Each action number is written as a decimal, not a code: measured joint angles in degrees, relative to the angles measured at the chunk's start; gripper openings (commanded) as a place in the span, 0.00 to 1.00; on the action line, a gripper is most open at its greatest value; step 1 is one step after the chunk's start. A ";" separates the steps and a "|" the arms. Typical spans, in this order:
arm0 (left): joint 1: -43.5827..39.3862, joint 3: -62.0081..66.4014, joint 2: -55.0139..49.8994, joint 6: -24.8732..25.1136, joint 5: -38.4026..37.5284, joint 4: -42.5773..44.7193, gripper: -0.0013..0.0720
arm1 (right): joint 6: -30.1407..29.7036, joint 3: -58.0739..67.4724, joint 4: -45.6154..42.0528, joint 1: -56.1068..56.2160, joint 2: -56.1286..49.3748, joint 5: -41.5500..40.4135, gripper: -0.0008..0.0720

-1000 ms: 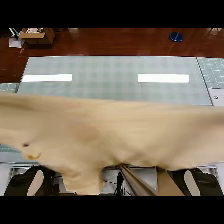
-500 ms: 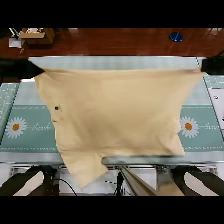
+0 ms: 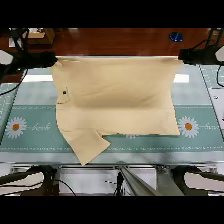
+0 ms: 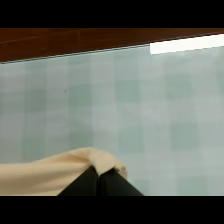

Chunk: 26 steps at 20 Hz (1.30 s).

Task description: Fold the shirts.

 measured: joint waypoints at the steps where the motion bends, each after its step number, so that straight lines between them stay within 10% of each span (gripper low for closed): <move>1: -0.98 0.00 -1.49 0.07 2.86 -0.09 0.05 | 0.00 0.00 0.39 0.00 -1.55 -1.88 0.05; 10: -2.75 0.24 -10.23 5.53 8.61 -0.22 0.05 | 0.07 0.00 2.93 -0.13 -9.53 -6.36 0.05; 22: 1.51 2.12 -12.13 2.97 -24.92 4.85 0.07 | -4.13 -0.02 2.49 -2.51 -7.76 15.47 0.08; 24: 1.31 2.08 -12.96 1.79 -26.84 5.27 0.56 | -3.87 -0.02 2.86 -2.51 -8.20 17.25 0.42; 26: 1.79 2.78 -13.27 1.09 -29.70 5.68 0.67 | -4.83 0.00 2.29 -2.84 -7.61 19.78 0.46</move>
